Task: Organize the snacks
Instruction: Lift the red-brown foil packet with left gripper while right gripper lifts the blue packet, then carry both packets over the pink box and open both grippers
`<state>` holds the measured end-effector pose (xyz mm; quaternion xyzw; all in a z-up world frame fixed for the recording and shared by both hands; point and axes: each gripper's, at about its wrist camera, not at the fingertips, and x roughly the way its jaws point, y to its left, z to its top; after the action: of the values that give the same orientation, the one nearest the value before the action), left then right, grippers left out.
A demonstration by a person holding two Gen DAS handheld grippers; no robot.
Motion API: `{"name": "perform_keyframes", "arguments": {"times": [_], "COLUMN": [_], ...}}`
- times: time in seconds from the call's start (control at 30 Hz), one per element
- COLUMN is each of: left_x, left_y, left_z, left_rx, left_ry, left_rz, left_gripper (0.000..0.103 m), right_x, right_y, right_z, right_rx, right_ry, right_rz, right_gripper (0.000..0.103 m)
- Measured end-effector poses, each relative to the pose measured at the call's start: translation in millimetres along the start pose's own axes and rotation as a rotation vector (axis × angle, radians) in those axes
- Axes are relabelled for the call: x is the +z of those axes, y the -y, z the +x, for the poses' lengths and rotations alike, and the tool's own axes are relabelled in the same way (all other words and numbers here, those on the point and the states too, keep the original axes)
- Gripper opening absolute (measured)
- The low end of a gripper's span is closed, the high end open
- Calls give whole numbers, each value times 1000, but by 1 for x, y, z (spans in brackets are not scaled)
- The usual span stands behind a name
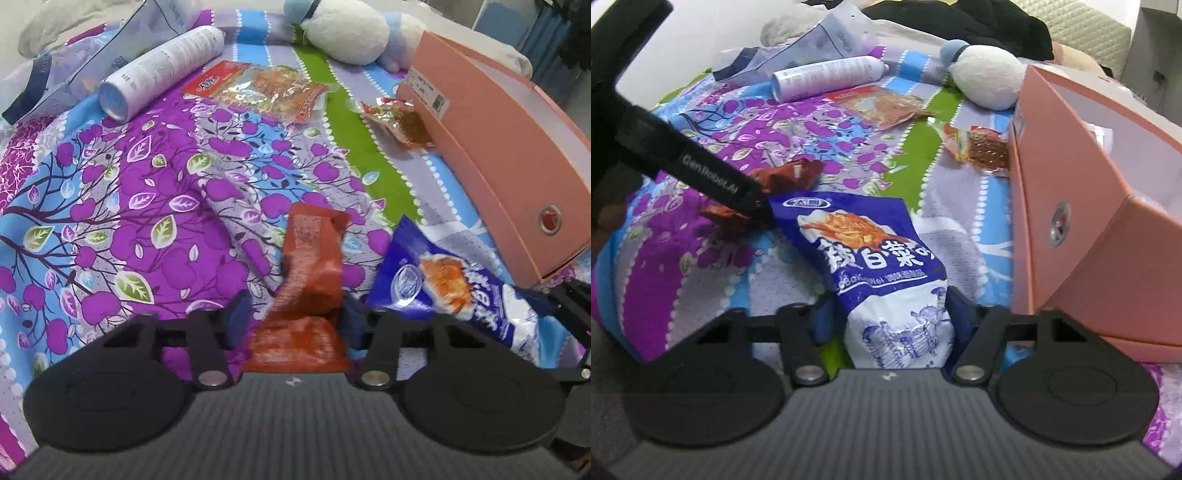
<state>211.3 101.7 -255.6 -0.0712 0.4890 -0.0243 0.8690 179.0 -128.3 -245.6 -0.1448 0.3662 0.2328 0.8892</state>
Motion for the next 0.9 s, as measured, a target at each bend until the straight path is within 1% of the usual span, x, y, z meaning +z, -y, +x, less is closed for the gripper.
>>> {"name": "perform_keyframes", "arguments": {"times": [0.03, 0.07, 0.23, 0.47, 0.6, 0.8, 0.9], "left_x": [0, 0, 1, -1, -3, -3, -3], "left_y": [0, 0, 1, 1, 5, 17, 27], "left_z": [-1, -3, -21, -60, -84, -121, -138], "left_rx": [1, 2, 13, 16, 5, -13, -31], "left_ry": [5, 7, 43, 106, 135, 185, 207], "left_rz": [-3, -8, -49, -110, -145, -171, -165], "left_gripper": [47, 44, 43, 43, 43, 43, 43], "right_x": [1, 1, 2, 11, 19, 30, 34], "right_y": [1, 3, 7, 8, 7, 4, 5], "right_z": [-1, -2, -13, -40, -62, -97, -114], "right_rx": [-5, -8, -13, -14, -10, -17, -24], "right_ry": [-2, -2, 5, 53, 92, 157, 187], "right_rz": [9, 19, 76, 141, 158, 172, 185], "right_gripper": [55, 53, 50, 48, 48, 48, 48]}}
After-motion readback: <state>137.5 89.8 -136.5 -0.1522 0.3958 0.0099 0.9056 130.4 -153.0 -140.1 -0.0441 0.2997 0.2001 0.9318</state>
